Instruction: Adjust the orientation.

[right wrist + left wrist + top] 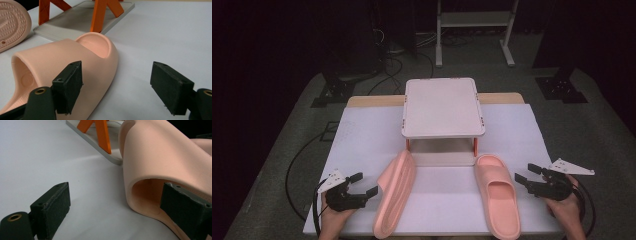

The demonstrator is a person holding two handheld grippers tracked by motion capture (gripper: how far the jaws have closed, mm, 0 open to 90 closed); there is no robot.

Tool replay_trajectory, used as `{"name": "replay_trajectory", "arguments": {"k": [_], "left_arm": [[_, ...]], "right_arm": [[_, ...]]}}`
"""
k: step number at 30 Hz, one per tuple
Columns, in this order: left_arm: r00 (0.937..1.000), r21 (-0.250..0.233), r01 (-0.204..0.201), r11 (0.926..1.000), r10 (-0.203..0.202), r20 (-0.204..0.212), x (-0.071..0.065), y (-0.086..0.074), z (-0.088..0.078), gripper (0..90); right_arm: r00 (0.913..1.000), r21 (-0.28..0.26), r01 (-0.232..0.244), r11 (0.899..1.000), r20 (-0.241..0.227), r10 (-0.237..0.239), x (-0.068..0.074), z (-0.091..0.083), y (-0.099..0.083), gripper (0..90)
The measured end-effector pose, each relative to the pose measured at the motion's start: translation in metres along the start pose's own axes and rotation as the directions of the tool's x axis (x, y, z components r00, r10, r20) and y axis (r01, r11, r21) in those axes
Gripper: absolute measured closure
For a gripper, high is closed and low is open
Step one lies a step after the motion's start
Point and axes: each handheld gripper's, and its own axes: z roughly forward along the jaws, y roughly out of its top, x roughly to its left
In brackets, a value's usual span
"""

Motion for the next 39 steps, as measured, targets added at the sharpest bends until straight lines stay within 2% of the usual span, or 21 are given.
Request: {"name": "replay_trajectory", "arguments": {"k": [2, 6, 12, 18, 23, 30, 39], "left_arm": [[1.0, 0.008, -0.008, 0.9999, 0.008, -0.005, -0.001, 0.0, 0.002, 12.4], [1.0, 0.013, 0.001, 0.9999, -0.001, -0.006, -0.001, 0.0, 0.005, 13.7], [0.9999, 0.029, 0.006, 0.9996, -0.006, 0.01, -0.004, 0.003, 0.015, 15.4], [0.9991, 0.069, -0.028, 0.9972, 0.026, 0.032, -0.013, 0.007, 0.027, 23.2], [0.9991, 0.09, -0.021, 0.9957, 0.017, 0.038, -0.016, 0.007, 0.033, 26.3], [0.9984, 0.083, 0.004, 0.9965, -0.008, 0.055, -0.018, 0.008, 0.035, 27.5], [0.9967, 0.072, -0.005, 0.9974, -0.001, 0.081, -0.027, 0.011, 0.036, 27.4]], "right_arm": [[1.0, -0.001, 0.001, 1.0, -0.002, -0.001, 0.0, 0.0, 0.0, 25.2], [1.0, -0.001, 0.003, 1.0, -0.007, -0.003, 0.0, 0.0, -0.001, 25.2], [0.9999, 0.005, 0.006, 1.0, -0.013, -0.006, 0.0, 0.002, -0.002, 25.2], [0.9998, 0.006, 0.005, 1.0, -0.02, -0.005, 0.0, 0.002, -0.002, 25.3], [0.9997, 0.003, 0.006, 1.0, -0.025, -0.006, 0.0, 0.001, -0.003, 25.7], [0.9995, 0.004, 0.004, 1.0, -0.033, -0.004, 0.0, 0.001, -0.004, 25.7], [0.9986, -0.008, 0.004, 1.0, -0.052, -0.005, 0.003, -0.002, -0.004, 25.7]]}}
